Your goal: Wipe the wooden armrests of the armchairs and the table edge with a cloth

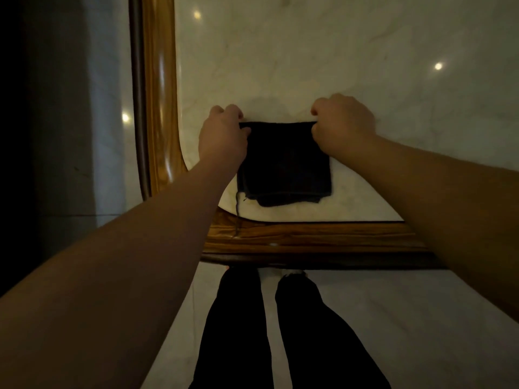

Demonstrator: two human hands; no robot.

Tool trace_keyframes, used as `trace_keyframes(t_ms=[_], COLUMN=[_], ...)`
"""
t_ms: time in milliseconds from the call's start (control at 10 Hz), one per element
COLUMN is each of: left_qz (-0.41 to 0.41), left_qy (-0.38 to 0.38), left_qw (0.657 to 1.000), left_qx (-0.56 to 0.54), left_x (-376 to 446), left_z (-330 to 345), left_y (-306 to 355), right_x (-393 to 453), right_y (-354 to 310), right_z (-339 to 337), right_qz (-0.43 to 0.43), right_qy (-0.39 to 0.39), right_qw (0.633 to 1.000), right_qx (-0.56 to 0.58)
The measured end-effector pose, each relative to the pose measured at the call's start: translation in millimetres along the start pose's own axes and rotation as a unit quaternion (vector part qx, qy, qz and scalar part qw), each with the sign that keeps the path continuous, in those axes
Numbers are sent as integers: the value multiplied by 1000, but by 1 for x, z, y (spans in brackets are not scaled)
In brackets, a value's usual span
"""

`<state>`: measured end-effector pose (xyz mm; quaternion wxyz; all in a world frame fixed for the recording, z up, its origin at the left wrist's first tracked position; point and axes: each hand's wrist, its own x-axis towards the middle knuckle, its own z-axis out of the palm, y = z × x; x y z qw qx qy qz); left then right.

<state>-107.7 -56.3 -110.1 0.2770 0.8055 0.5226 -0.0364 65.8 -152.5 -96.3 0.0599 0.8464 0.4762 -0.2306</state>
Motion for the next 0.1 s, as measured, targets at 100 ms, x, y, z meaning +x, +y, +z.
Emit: trace_keyframes(t_ms=[100], left_qz=[-10], left_qy=[-32], left_qw=[999], left_qx=[29], left_x=[-5], left_z=[-12], left_y=[9], right_x=[-4], right_y=[0], right_z=[-25], right_qz=[-5], right_qy=[-27], right_qw=[999], right_qx=[-32])
